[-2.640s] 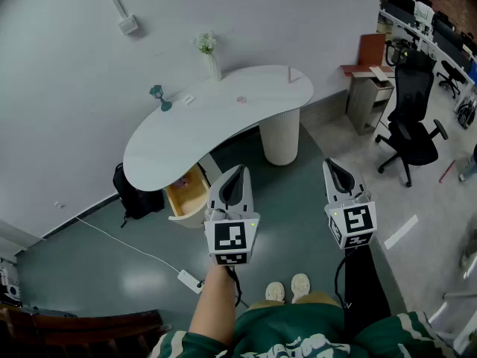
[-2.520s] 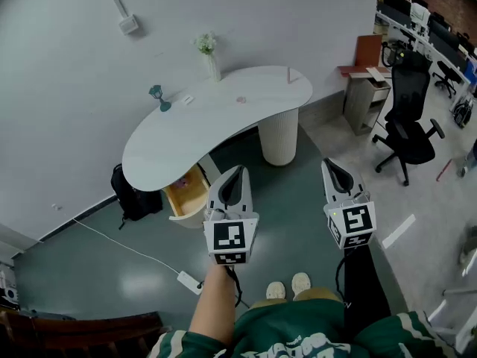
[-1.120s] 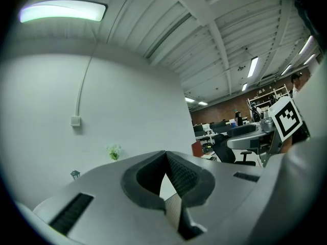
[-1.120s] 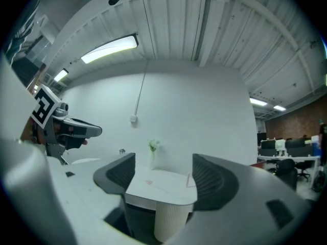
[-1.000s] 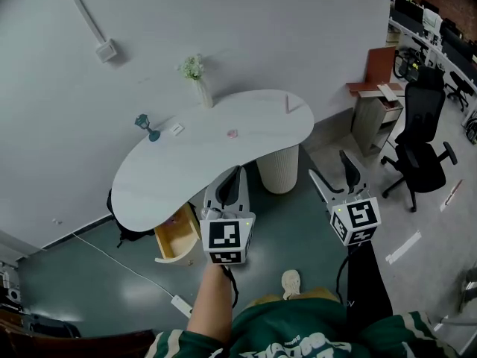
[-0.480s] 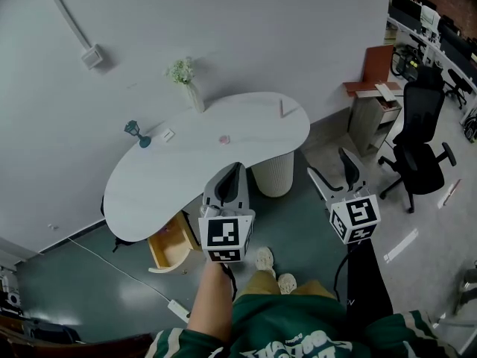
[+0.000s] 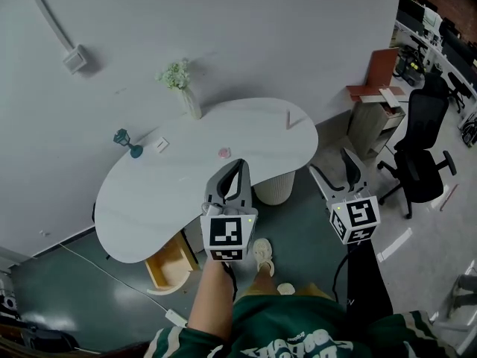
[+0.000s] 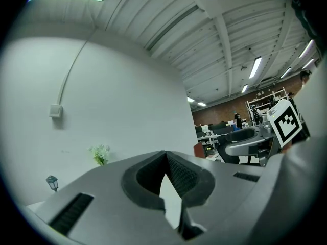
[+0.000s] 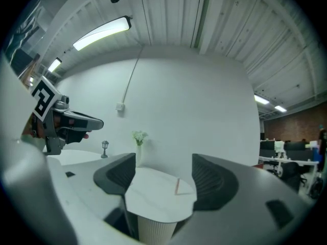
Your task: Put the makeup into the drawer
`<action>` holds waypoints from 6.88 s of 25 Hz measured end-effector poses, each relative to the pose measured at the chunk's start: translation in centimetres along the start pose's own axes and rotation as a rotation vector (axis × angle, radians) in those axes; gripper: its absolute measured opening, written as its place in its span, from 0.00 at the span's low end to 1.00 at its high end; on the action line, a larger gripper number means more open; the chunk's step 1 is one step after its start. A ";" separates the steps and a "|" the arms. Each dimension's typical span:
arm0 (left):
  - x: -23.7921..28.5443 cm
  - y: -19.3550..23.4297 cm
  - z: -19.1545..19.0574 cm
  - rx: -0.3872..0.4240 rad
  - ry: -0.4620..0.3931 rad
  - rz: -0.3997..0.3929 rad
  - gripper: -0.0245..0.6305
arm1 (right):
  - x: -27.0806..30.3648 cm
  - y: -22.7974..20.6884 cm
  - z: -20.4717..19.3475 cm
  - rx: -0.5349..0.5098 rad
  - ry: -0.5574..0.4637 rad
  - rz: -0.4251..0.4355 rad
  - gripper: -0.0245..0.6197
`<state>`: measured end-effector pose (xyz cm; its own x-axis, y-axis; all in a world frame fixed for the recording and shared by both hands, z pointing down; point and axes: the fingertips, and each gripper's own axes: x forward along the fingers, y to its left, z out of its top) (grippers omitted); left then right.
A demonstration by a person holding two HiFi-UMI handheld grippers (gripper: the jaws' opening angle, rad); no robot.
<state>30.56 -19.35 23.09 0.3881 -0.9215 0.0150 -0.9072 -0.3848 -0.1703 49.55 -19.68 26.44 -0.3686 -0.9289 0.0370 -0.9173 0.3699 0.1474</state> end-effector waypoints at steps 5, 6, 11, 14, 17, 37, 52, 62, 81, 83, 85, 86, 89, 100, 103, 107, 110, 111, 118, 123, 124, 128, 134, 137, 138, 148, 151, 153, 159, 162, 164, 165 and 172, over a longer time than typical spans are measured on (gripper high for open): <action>6.3 3.5 -1.2 0.010 0.007 -0.033 0.04 | 6.9 -0.8 -0.8 -0.002 0.020 -0.010 0.58; 7.6 4.2 -1.4 0.012 0.007 -0.041 0.04 | 8.3 -1.1 -1.0 -0.001 0.025 -0.015 0.58; 13.5 6.8 -2.5 -0.002 0.001 -0.093 0.04 | 14.2 -1.8 -2.2 0.006 0.063 -0.036 0.57; 16.1 7.6 -3.5 -0.026 0.002 -0.124 0.04 | 16.7 -2.0 -3.7 0.015 0.101 -0.039 0.56; 18.3 7.9 -4.6 -0.052 -0.003 -0.159 0.04 | 18.7 -1.9 -6.0 0.033 0.154 -0.027 0.55; 27.3 7.9 -11.8 -0.014 0.045 -0.174 0.04 | 29.9 -5.9 -21.5 0.101 0.352 -0.046 0.43; 29.5 7.5 -16.3 -0.018 0.166 -0.140 0.04 | 35.1 -6.9 -29.3 0.147 0.473 0.003 0.18; 29.5 7.2 -15.2 -0.048 0.166 -0.112 0.04 | 34.2 -7.4 -26.1 0.135 0.405 0.055 0.15; 29.5 6.3 -10.3 -0.093 0.172 -0.020 0.04 | 30.1 -12.2 -11.1 0.082 0.261 0.120 0.15; 29.4 6.8 -10.4 -0.094 0.195 0.025 0.04 | 29.5 -12.4 -10.2 0.072 0.249 0.130 0.15; 29.0 7.2 -10.4 -0.109 0.200 0.055 0.04 | 29.2 -12.6 -9.7 0.056 0.243 0.136 0.15; 28.9 7.4 -10.4 -0.115 0.197 0.066 0.04 | 29.1 -12.7 -9.7 0.050 0.242 0.138 0.15; 28.2 8.0 -10.2 -0.106 0.187 0.096 0.04 | 29.7 -12.5 -9.6 0.052 0.238 0.152 0.15; 21.6 15.4 -10.2 -0.068 0.169 0.257 0.04 | 34.5 -2.6 -7.3 0.019 0.180 0.347 0.15; 18.2 18.5 -10.6 -0.068 0.174 0.329 0.04 | 35.6 1.7 -6.6 0.004 0.170 0.411 0.15; 12.6 22.9 -11.2 -0.079 0.186 0.424 0.04 | 36.3 8.6 -5.3 -0.021 0.155 0.517 0.15; 7.5 26.0 -11.6 -0.079 0.199 0.523 0.04 | 36.5 14.7 -4.1 -0.045 0.137 0.622 0.15; 5.8 27.0 -11.8 -0.081 0.202 0.547 0.04 | 36.3 16.7 -3.8 -0.052 0.131 0.649 0.15; -6.5 32.3 -11.8 -0.087 0.221 0.707 0.04 | 33.8 31.8 -1.1 -0.096 0.115 0.867 0.15; -16.3 34.2 -12.4 -0.059 0.264 0.853 0.04 | 29.9 42.9 -0.1 -0.123 0.085 1.042 0.15; -18.3 34.4 -12.5 -0.061 0.267 0.878 0.04 | 28.9 44.9 0.1 -0.127 0.081 1.072 0.15; -26.2 35.3 -13.3 -0.067 0.293 0.981 0.04 | 24.9 52.4 0.5 -0.132 0.069 1.182 0.15; -36.3 35.5 -15.2 -0.099 0.312 1.095 0.04 | 18.7 62.2 -0.4 -0.156 0.073 1.329 0.15; -40.5 35.3 -16.4 -0.112 0.327 1.142 0.04 | 15.7 66.4 -1.1 -0.158 0.076 1.395 0.15; -41.8 35.2 -16.6 -0.115 0.330 1.158 0.04 | 14.7 67.7 -1.2 -0.158 0.076 1.415 0.15; -50.4 33.2 -19.4 -0.147 0.369 1.256 0.04 | 7.0 75.1 -3.4 -0.230 0.097 1.572 0.15; -51.5 32.6 -20.3 -0.165 0.365 1.267 0.04 | 5.2 76.3 -4.9 -0.244 0.113 1.624 0.15; -52.0 32.2 -21.1 -0.171 0.369 1.274 0.04 | 3.8 76.9 -6.4 -0.247 0.128 1.666 0.15; -53.0 31.1 -24.4 -0.212 0.400 1.285 0.04 | -0.4 78.4 -12.8 -0.295 0.201 1.793 0.15; -53.4 30.6 -26.0 -0.222 0.415 1.285 0.04 | -1.7 79.1 -16.6 -0.331 0.247 1.826 0.15; -53.8 30.3 -27.1 -0.233 0.414 1.294 0.04 | -2.2 79.5 -19.0 -0.368 0.253 1.849 0.15; -54.0 30.0 -27.8 -0.242 0.412 1.299 0.04 | -2.5 79.8 -20.2 -0.384 0.253 1.863 0.15; -55.2 28.3 -31.2 -0.273 0.437 1.320 0.04 | -3.7 81.4 -28.1 -0.459 0.285 1.953 0.15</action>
<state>-21.65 18.97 48.19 -0.7922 -0.5289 0.3045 -0.5801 0.8076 -0.1065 -19.51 13.29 66.04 -0.5501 0.6345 0.5430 0.7149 0.6939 -0.0866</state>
